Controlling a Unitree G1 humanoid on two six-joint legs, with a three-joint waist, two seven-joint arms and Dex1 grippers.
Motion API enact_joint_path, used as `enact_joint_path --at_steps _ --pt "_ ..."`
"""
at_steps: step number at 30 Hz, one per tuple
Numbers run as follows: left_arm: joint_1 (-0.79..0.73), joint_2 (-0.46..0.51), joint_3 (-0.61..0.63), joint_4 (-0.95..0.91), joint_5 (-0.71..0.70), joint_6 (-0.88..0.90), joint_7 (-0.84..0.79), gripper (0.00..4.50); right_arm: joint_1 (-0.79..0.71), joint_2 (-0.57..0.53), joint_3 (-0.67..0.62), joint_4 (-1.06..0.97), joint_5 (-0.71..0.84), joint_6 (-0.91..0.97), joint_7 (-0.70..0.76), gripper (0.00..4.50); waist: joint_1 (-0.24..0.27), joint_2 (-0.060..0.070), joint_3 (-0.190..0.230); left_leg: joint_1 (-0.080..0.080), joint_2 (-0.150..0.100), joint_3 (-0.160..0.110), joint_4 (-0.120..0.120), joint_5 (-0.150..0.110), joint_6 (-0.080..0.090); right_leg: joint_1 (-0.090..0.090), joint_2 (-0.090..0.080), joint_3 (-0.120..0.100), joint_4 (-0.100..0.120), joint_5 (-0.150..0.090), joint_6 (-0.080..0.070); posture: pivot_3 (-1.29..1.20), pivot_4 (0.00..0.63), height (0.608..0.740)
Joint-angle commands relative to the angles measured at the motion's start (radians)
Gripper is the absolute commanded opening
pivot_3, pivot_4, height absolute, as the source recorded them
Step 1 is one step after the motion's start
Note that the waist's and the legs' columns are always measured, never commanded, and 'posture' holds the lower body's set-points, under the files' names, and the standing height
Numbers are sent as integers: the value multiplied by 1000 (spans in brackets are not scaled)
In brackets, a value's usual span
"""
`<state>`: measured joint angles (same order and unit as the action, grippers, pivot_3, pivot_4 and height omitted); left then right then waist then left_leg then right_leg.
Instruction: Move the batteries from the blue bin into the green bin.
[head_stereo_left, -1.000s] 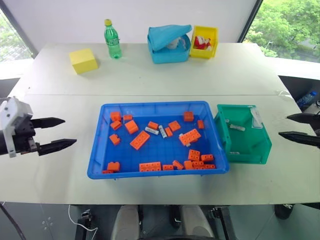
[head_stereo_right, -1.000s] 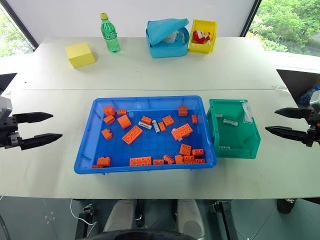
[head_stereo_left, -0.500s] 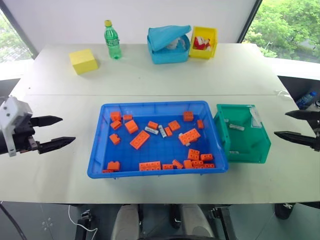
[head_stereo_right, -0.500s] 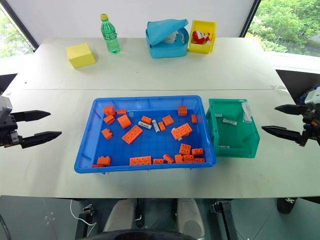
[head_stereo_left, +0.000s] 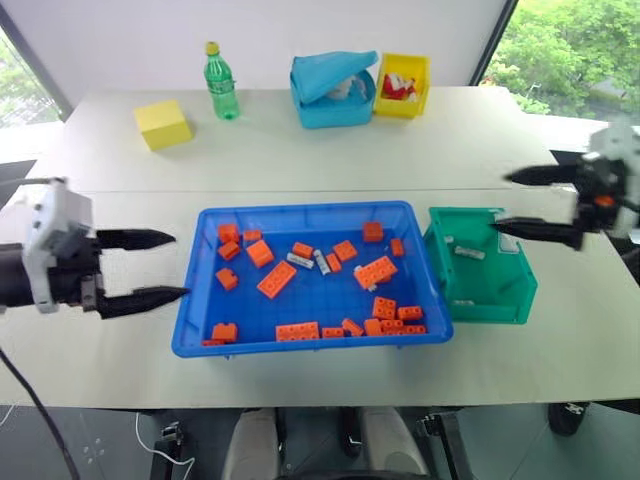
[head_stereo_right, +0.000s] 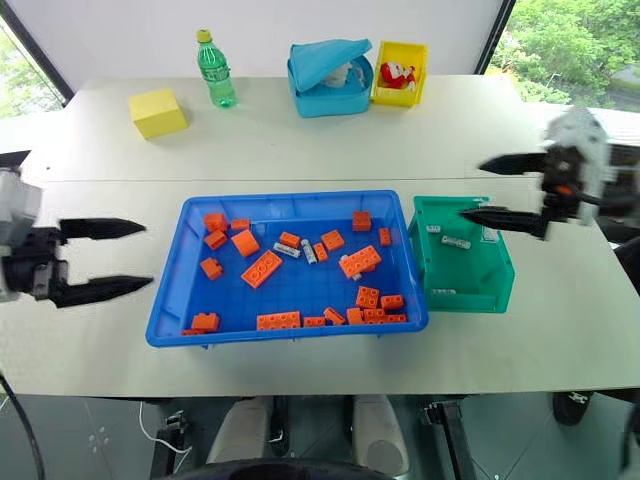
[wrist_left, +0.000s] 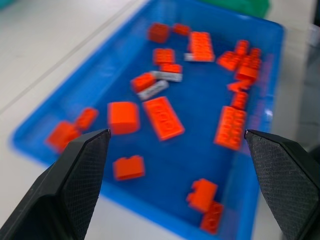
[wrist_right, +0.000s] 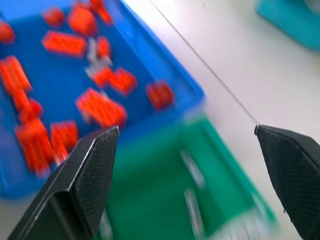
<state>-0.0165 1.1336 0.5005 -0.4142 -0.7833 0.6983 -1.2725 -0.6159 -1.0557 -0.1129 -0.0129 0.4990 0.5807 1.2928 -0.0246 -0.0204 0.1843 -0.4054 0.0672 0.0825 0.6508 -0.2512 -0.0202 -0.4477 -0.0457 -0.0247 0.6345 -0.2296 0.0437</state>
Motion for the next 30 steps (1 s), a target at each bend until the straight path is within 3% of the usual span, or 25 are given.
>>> enact_joint_path --at_steps 1,3,7,10,17,30 --pt "-23 21 -56 -51 -13 -13 -28 4500 -92 116 129 -108 22 121 -73 4470 5 0 0 0 0 0 0 0 0 0 0 0 1 0 0 0 150 736" --pt "-35 20 -90 -57 0 -26 -32 4500 -125 208 205 -129 6 169 -122 4470 12 0 0 -2 0 -1 0 0 0 -2 1 0 2 1 1 0 150 736" --pt "-53 16 -122 -50 13 -32 -25 4500 -156 357 367 -138 -80 220 -225 2689 15 0 0 -4 -1 -1 1 0 0 -3 0 -1 3 2 3 0 150 736" --pt "-39 14 -115 -46 18 -33 -30 4500 -176 440 482 -88 -172 207 -275 2689 12 0 0 -5 -1 -1 2 0 0 -3 0 -1 3 2 3 0 150 736" --pt "-13 9 -99 -37 45 -44 -21 4500 -219 585 593 51 -296 197 -360 2689 11 -1 0 -4 0 -1 7 0 0 -4 0 -1 10 1 2 0 150 736" --pt "-47 -4 -114 -21 39 -46 9 4500 -248 667 613 171 -404 141 -368 2689 9 -1 -1 -4 0 -2 10 0 0 -4 0 -1 13 1 3 0 150 736"
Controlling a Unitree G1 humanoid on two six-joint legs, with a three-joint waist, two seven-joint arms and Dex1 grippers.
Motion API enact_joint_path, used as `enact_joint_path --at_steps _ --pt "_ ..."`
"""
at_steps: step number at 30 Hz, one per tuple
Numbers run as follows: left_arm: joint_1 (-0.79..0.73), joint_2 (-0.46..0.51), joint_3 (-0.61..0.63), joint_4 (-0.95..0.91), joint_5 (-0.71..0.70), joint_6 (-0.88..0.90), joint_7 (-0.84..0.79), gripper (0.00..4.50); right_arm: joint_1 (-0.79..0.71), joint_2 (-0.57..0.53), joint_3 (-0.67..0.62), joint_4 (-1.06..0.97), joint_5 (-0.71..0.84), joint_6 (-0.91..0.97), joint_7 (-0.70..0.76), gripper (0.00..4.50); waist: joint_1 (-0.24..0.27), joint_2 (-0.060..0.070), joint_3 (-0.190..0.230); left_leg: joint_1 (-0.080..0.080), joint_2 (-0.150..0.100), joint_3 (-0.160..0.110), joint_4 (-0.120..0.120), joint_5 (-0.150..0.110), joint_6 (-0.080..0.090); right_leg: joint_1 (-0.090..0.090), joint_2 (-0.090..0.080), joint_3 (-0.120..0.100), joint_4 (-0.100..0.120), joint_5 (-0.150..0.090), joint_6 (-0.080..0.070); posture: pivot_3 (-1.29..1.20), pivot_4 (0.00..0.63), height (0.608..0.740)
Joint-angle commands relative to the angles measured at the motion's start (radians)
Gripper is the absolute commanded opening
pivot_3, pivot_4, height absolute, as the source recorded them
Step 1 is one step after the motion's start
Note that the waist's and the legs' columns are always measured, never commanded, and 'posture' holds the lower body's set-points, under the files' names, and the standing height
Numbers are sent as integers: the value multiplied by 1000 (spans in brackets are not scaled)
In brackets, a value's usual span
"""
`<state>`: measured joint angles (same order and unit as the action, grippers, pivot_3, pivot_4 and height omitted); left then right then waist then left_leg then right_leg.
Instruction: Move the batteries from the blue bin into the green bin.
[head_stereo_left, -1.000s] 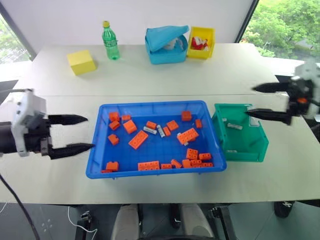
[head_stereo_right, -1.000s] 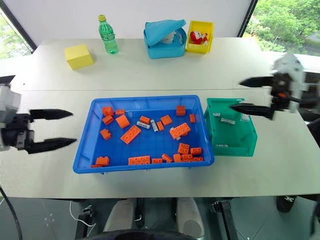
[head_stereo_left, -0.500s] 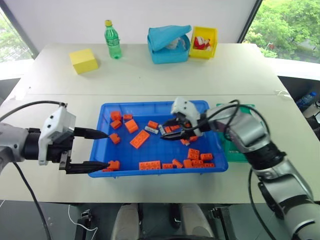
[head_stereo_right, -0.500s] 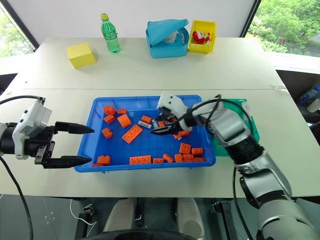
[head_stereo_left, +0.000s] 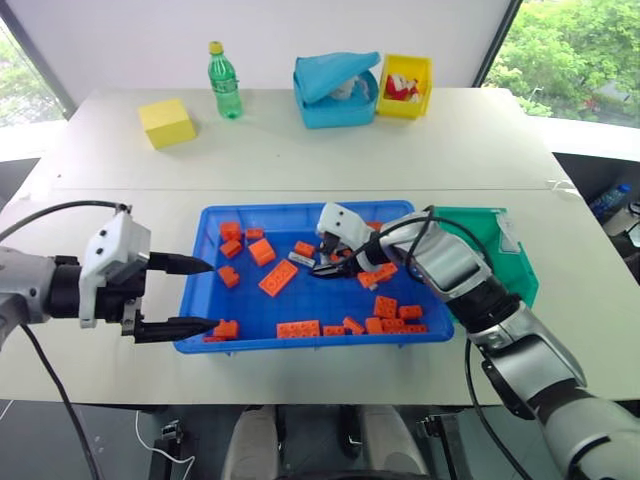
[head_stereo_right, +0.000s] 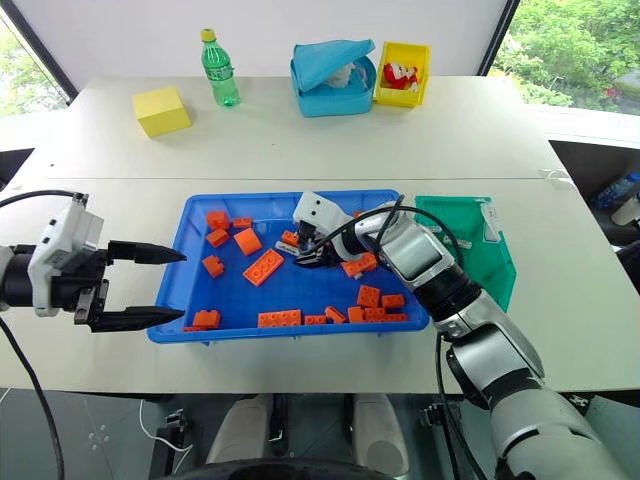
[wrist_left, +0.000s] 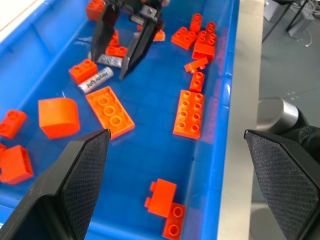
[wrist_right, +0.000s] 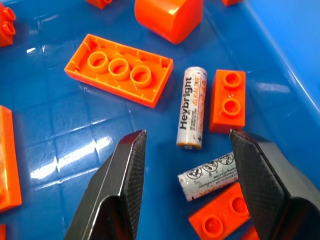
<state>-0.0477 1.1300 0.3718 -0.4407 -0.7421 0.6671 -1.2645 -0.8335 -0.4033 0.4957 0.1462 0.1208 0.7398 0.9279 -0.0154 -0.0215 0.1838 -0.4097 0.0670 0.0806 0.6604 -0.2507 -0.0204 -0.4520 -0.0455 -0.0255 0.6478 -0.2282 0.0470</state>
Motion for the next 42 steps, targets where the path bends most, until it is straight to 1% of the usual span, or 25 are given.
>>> enact_joint_path --at_steps 1,9,11,14,17,18,21,24,25,29,31,32,33,34,36,38,40,42 --pt "-21 0 11 8 -2 -16 2 4500 -34 21 7 16 -33 -23 -2 2689 0 0 0 0 0 0 0 0 0 0 0 0 0 0 0 0 150 736" --pt "-55 -4 -9 20 3 -20 6 4500 -57 9 65 3 -116 -67 43 2689 0 0 0 0 0 0 0 0 0 0 0 0 0 0 0 0 150 736" --pt "-63 -8 -16 24 5 -23 9 4500 -64 22 76 18 -130 -73 51 2689 -1 0 0 0 0 0 0 0 0 0 0 0 0 0 0 0 150 736" --pt "-71 -13 -23 27 7 -25 11 4500 -71 42 90 48 -151 -94 59 1799 -2 0 0 0 0 0 0 0 0 0 0 0 0 0 0 0 150 736" --pt "-77 -15 -30 27 7 -25 10 4500 -67 56 91 73 -166 -110 62 232 -2 0 0 0 0 0 0 0 0 0 0 0 0 0 0 0 150 736" --pt "-79 -15 -32 27 9 -26 10 4500 -64 59 93 81 -172 -118 63 16 -2 0 0 0 0 0 0 0 0 0 0 0 0 0 0 0 150 736" --pt "-84 -17 -37 31 11 -28 8 4500 -58 61 90 86 -181 -127 69 23 -2 0 0 0 0 0 0 0 0 0 0 0 0 0 0 0 150 736" --pt "-92 -21 -45 35 12 -30 7 4500 -51 43 59 29 -161 -85 88 23 -2 0 0 0 0 0 0 0 0 0 0 0 0 0 0 0 150 736" --pt "-93 -24 -50 37 14 -33 7 4500 -52 26 33 -17 -138 -51 103 23 -1 0 0 0 0 0 0 0 0 0 0 0 0 0 0 0 150 736" --pt "-101 -39 -79 44 17 -43 1 4500 -87 -64 -138 -207 -8 161 147 23 5 0 0 -1 0 0 0 0 0 0 0 0 0 0 0 0 150 736" --pt "-120 -50 -105 50 21 -49 1 4500 -101 -151 -254 -276 56 250 166 23 7 0 0 -1 0 0 1 0 0 0 0 0 0 0 0 0 150 736" --pt "-133 -57 -120 52 23 -50 1 4500 -94 -222 -314 -303 95 275 200 23 10 0 0 -1 0 0 1 0 0 0 -1 -1 0 0 0 0 150 736" --pt "-141 -60 -129 54 24 -51 1 4500 -87 -271 -350 -323 125 291 220 23 14 0 0 -1 0 -1 1 0 0 0 -1 -1 -1 0 0 0 150 736" --pt "-150 -64 -138 57 26 -52 -1 4500 -70 -344 -387 -336 156 296 259 23 17 0 0 -1 0 -1 1 0 0 1 -1 -1 -1 -2 -2 0 150 736" --pt "-171 -71 -158 68 30 -58 -11 4500 -11 -510 -445 -335 179 260 333 23 21 0 0 -1 0 0 1 -1 0 1 -1 -1 -2 -2 -3 0 150 736" --pt "-197 -77 -183 86 42 -75 -25 4500 86 -654 -482 -309 157 164 377 23 27 0 0 -1 0 -1 0 -1 1 1 -1 -1 -2 -3 -2 0 150 736" --pt "-233 -86 -210 116 57 -91 -37 4500 205 -750 -510 -276 120 54 379 23 25 0 0 0 0 0 0 -1 1 1 -1 -1 -2 -4 -2 0 150 736" --pt "-278 -99 -237 150 70 -99 -46 4500 317 -796 -551 -258 111 6 362 23 19 -1 0 0 0 0 0 -1 1 1 0 0 -2 -4 -2 0 150 736"
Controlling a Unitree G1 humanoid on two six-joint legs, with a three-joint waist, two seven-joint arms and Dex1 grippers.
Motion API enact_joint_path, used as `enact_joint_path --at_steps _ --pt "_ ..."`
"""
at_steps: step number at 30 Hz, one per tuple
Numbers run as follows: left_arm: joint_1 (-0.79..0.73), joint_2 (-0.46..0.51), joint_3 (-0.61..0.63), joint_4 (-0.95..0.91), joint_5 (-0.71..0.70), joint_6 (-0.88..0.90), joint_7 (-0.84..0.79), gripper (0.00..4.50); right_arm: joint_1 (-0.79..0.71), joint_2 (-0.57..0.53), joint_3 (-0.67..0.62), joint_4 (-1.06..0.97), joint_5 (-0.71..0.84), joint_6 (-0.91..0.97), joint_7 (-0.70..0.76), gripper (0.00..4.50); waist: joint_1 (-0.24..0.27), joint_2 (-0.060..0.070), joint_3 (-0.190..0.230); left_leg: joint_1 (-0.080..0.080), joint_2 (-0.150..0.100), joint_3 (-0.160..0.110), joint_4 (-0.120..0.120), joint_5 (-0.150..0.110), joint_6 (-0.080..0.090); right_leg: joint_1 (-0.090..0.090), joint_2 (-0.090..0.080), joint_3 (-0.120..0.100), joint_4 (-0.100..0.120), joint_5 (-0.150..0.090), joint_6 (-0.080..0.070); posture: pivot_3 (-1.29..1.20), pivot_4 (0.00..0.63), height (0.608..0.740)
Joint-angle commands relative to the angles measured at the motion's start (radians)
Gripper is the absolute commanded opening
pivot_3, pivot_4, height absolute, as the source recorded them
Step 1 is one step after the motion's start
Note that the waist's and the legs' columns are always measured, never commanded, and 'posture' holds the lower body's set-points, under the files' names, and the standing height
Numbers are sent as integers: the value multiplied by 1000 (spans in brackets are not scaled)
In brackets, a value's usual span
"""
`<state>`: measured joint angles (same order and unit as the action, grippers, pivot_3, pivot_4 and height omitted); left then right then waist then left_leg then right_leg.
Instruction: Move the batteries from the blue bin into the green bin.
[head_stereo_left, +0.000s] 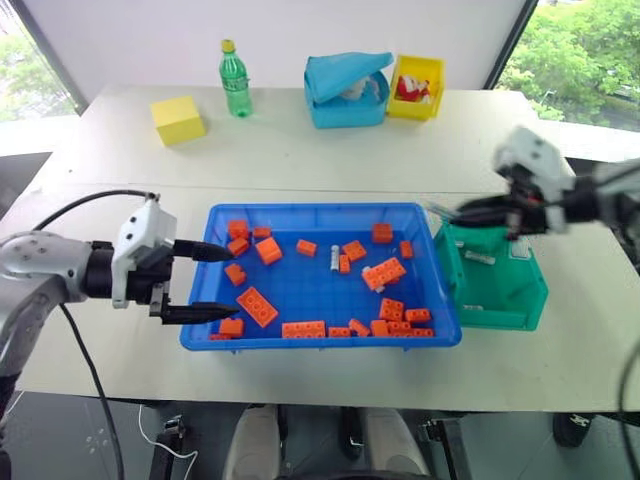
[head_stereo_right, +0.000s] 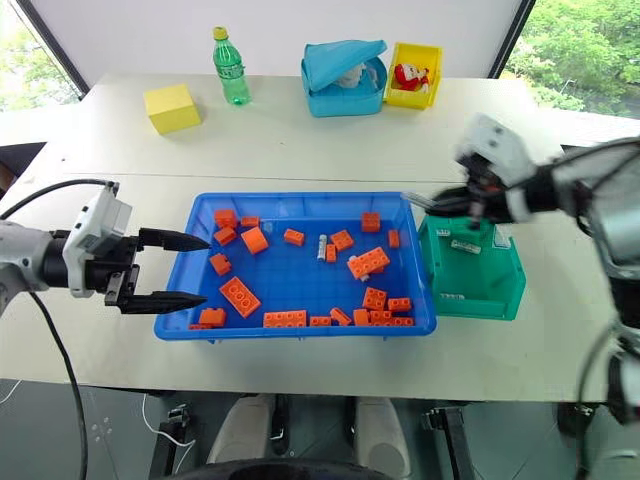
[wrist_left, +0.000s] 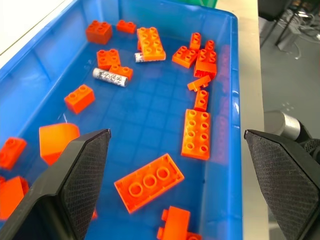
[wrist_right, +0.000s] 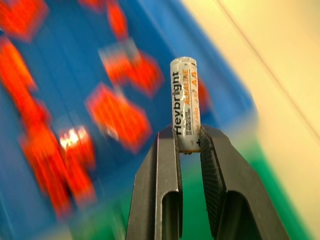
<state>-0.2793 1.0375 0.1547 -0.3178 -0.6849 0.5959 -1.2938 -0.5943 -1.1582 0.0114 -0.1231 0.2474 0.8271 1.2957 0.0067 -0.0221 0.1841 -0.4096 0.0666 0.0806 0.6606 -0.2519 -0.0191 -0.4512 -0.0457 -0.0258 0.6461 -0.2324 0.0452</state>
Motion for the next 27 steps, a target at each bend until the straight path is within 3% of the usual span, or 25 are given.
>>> enact_joint_path --at_steps 1,4,9,12,18,22,27 --pt "-67 -12 -32 41 18 -30 -22 4500 120 -50 -83 14 -12 -84 -16 23 -7 0 0 0 0 0 0 0 0 0 0 0 0 0 0 0 150 736" --pt "-106 -26 -61 70 39 -49 -42 4500 192 -53 -105 20 -18 -133 -52 23 -25 0 0 1 0 0 1 0 0 0 0 1 1 0 2 0 150 736" --pt "-152 -43 -90 89 54 -55 -54 4500 101 -30 -46 55 -36 -183 -81 2433 -30 1 1 1 0 0 1 0 0 0 1 2 2 1 4 0 150 736" --pt "-165 -47 -93 87 53 -49 -56 4500 -65 23 29 75 -20 -182 -38 2433 -31 1 1 1 0 0 1 0 0 -1 1 2 2 0 1 0 150 736" --pt "-153 -52 -86 55 49 -37 -44 4500 -295 257 232 88 -39 -139 -7 2433 -26 1 1 0 0 -1 0 0 0 -1 2 2 3 2 3 0 150 736" --pt "-148 -49 -73 34 41 -21 -33 4500 -335 409 377 148 -113 -229 -6 4247 -16 1 1 -2 0 -1 1 0 0 -2 1 1 2 2 3 0 150 736" --pt "-127 -41 -53 3 31 -5 -12 4500 -385 546 472 299 -196 -341 -18 4399 -19 1 1 -6 0 0 4 0 0 -4 0 1 2 2 4 0 150 736"
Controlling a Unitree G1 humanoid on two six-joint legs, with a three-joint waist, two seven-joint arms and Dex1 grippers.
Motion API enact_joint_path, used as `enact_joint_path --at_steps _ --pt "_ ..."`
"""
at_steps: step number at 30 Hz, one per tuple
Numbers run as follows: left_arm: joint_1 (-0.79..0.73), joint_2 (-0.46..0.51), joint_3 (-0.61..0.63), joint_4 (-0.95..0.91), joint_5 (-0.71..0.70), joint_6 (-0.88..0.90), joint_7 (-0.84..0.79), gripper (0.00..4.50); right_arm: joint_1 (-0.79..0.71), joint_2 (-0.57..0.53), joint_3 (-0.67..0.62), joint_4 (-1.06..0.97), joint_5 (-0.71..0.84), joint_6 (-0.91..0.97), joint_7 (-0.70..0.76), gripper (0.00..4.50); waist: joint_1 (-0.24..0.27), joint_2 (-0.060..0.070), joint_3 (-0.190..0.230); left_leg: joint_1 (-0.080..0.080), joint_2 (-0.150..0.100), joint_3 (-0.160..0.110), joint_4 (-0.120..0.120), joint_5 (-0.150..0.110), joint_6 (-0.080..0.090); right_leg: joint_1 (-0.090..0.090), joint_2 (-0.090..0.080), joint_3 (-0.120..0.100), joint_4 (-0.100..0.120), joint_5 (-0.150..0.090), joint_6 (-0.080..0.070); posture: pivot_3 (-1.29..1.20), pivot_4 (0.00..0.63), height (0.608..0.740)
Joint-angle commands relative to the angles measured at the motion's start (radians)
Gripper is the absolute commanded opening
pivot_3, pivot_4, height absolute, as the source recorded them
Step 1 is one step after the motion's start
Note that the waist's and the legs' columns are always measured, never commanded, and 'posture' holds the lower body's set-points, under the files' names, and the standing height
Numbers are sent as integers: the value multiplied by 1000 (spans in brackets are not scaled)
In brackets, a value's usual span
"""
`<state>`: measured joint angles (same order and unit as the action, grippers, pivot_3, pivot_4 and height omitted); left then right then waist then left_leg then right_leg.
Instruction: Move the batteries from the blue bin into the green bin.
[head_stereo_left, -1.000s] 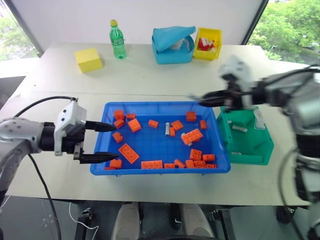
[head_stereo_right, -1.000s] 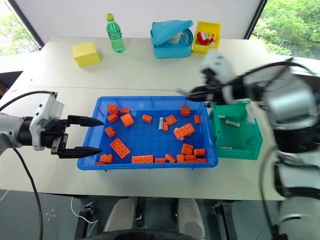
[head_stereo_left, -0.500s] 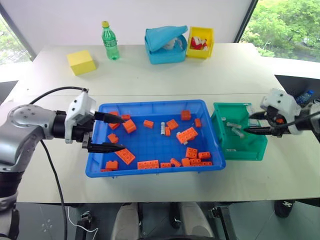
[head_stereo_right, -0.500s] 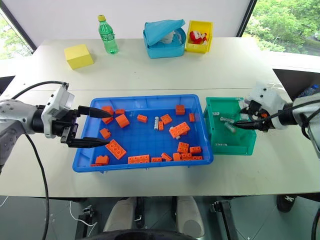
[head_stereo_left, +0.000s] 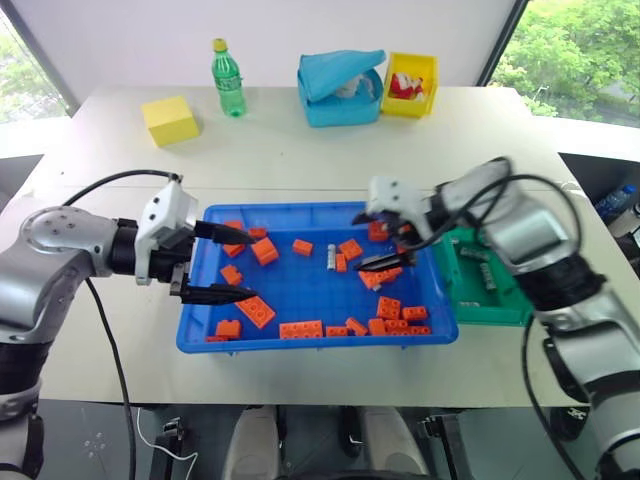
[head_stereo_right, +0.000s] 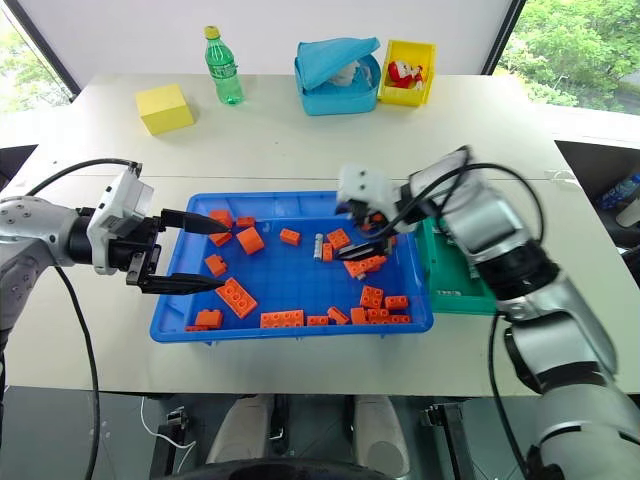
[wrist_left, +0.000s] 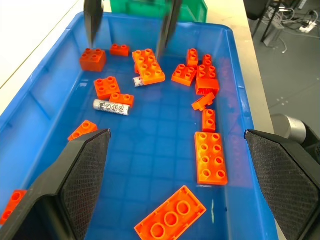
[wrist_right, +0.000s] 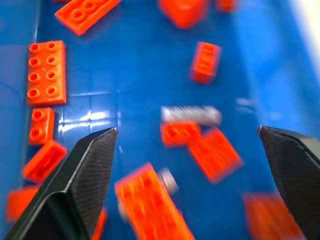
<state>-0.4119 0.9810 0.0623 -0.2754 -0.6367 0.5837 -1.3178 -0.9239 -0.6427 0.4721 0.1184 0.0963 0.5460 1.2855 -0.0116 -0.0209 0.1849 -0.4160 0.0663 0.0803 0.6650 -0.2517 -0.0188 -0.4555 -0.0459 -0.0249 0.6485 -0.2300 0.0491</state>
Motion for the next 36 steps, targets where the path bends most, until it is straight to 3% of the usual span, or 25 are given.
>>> enact_joint_path --at_steps 1,8,16,19,21,22,23,29,36 --pt "14 16 48 -50 -21 13 21 4500 -66 57 23 102 -62 -87 -13 4399 -1 0 0 0 0 0 0 0 0 -1 0 0 0 0 0 0 150 736" --pt "77 28 103 -109 -46 39 61 4500 -95 164 52 320 -141 -215 -11 4399 -2 0 0 -2 0 -1 0 0 0 -3 1 0 2 0 0 0 150 736" --pt "88 39 121 -125 -61 51 80 4500 -68 219 60 401 -179 -248 15 4399 -2 0 0 -2 0 -1 0 0 0 -3 1 0 2 0 0 0 150 736" --pt "68 39 110 -116 -63 51 82 4500 -68 229 42 391 -177 -232 4 3539 -3 0 0 -2 0 -1 0 0 0 -3 1 0 3 0 0 0 150 736" --pt "62 37 104 -112 -61 49 78 4500 -67 224 24 355 -164 -215 9 2508 -3 0 0 -1 0 -1 0 0 0 -3 1 0 3 0 0 0 150 736" --pt "57 34 98 -106 -58 46 76 4500 -66 215 9 316 -148 -190 19 2201 -3 0 0 -1 0 -1 0 0 0 -3 1 0 3 0 0 0 150 736" --pt "51 31 92 -100 -55 44 74 4500 -64 205 -6 278 -134 -161 27 2201 -2 0 0 -1 0 -1 0 0 0 -3 1 0 3 0 0 0 150 736" --pt "-8 2 38 -49 -29 22 59 4500 -73 65 -190 -30 6 167 43 2201 5 0 0 -3 0 -1 1 0 -1 -4 0 -1 3 0 0 0 150 736" --pt "-74 -29 -23 23 7 -20 8 4500 80 -303 -427 -176 88 303 39 2201 22 -1 -1 -3 0 -1 1 0 -1 -4 0 -2 1 0 0 0 150 736"
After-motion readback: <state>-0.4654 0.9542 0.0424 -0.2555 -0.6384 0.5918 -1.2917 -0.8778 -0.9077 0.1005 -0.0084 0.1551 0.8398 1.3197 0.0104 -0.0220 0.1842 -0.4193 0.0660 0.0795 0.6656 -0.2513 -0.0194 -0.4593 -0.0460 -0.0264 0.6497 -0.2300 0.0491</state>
